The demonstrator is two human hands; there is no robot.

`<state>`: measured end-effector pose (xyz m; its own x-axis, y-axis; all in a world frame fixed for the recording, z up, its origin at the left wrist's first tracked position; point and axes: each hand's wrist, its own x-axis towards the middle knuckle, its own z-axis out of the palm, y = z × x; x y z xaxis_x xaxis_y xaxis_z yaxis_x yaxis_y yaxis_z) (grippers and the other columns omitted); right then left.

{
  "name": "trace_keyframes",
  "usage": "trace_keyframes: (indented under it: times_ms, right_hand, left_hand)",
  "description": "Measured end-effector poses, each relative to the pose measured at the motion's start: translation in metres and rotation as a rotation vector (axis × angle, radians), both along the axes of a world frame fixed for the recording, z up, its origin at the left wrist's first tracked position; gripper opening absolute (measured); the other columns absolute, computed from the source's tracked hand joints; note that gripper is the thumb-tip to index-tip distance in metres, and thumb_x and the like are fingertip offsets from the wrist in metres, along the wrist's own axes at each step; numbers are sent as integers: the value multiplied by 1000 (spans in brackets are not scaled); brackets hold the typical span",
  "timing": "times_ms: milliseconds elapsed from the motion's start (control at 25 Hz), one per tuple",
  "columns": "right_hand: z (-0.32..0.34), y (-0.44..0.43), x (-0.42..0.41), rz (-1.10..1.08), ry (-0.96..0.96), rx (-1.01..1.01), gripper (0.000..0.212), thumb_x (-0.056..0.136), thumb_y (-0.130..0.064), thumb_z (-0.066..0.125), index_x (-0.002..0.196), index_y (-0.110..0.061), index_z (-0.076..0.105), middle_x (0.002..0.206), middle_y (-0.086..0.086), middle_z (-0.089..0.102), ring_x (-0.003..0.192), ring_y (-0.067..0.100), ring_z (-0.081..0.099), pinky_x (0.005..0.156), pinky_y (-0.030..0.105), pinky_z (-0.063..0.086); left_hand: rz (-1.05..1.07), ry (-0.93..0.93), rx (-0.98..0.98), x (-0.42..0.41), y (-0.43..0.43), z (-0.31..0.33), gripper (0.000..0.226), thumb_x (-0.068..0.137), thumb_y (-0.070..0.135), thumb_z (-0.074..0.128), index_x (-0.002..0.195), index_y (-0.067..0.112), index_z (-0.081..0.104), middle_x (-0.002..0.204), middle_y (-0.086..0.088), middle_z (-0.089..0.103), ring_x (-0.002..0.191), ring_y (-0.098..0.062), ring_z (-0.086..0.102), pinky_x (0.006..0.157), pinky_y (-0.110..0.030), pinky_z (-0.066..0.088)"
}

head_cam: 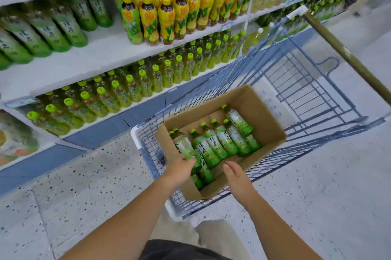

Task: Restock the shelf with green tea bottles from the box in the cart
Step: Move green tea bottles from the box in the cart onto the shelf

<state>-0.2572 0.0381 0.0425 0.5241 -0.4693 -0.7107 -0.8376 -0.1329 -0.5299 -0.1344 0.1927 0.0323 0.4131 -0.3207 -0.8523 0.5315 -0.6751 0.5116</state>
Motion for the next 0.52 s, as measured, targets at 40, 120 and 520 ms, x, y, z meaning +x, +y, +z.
trace_keyframes:
  times_ms: [40,120,520]
  right_hand:
    - [-7,-5,4,3,7,-4,50,105,-43,38,149,-19,41,149,1,46,136,20,43,111,36,35]
    - [-21,-14,14,27,21,3,50,105,-43,40,148,-19,43,148,0,48,134,19,45,110,35,35]
    - [-134,-31,124,370,68,138,43,105,-37,45,144,-19,50,144,0,53,118,12,48,94,22,31]
  left_hand:
    - [13,29,13,4,-9,-7,72,93,52,49,154,18,32,146,-5,46,129,-27,48,107,-41,40]
    - [81,62,23,8,-26,-15,67,95,30,47,156,15,23,140,-11,46,118,-29,52,88,-34,44]
    - [283,26,83,-18,-74,-94,98,87,0,50,158,25,-13,165,-3,3,146,-32,26,117,-42,32]
